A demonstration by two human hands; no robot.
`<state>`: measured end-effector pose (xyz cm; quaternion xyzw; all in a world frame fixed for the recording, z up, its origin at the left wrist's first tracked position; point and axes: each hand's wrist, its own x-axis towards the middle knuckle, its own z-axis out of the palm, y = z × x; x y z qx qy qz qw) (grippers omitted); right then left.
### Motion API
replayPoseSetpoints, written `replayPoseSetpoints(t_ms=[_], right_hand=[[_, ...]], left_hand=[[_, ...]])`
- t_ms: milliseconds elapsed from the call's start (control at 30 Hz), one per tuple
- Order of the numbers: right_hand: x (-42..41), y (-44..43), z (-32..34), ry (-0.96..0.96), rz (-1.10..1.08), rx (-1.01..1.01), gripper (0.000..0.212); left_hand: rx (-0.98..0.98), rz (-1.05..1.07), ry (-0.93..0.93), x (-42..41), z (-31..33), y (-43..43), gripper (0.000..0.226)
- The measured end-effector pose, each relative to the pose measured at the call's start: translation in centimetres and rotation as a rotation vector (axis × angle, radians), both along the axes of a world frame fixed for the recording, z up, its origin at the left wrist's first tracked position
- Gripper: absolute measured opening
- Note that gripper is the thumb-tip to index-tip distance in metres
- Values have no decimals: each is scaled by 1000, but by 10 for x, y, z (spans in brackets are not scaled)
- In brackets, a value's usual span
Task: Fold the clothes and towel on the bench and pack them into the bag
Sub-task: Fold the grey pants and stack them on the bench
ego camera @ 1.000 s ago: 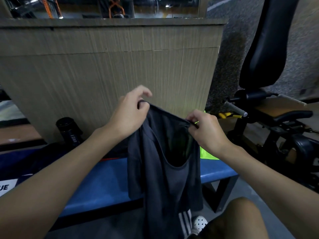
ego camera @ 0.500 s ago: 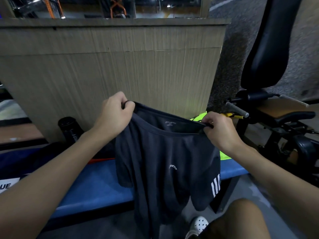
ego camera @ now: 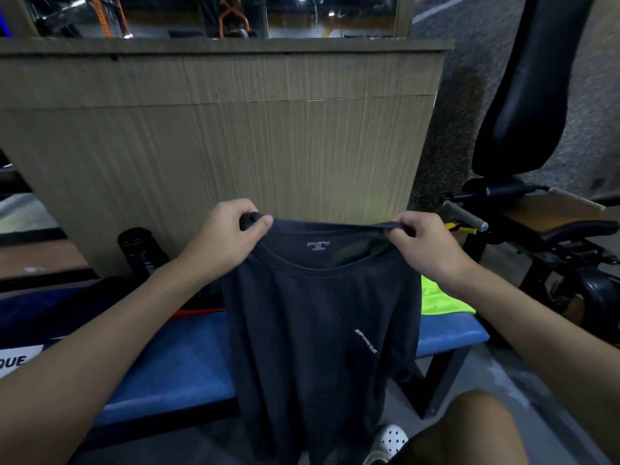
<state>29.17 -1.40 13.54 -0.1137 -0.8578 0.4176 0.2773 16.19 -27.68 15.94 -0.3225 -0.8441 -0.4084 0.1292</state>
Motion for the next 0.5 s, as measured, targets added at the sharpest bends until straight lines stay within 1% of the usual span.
replayPoseSetpoints(t_ms=[100, 167, 200, 333, 500], right_hand=[[-1, 4, -3, -60, -28, 141, 22], [-2, 5, -4, -40, -48, 180, 26], [-2, 3, -3, -20, -39, 153, 27], [1, -5, 2, 72, 53, -73, 29], [5, -8, 6, 113, 126, -124, 27]], left_hand=[[41, 43, 76, -2, 0, -3, 28], [39, 56, 91, -1, -2, -3, 25], [38, 55, 91, -1, -3, -3, 24], [60, -15, 91, -2, -4, -6, 20], [133, -130, 20, -9, 0, -12, 16]])
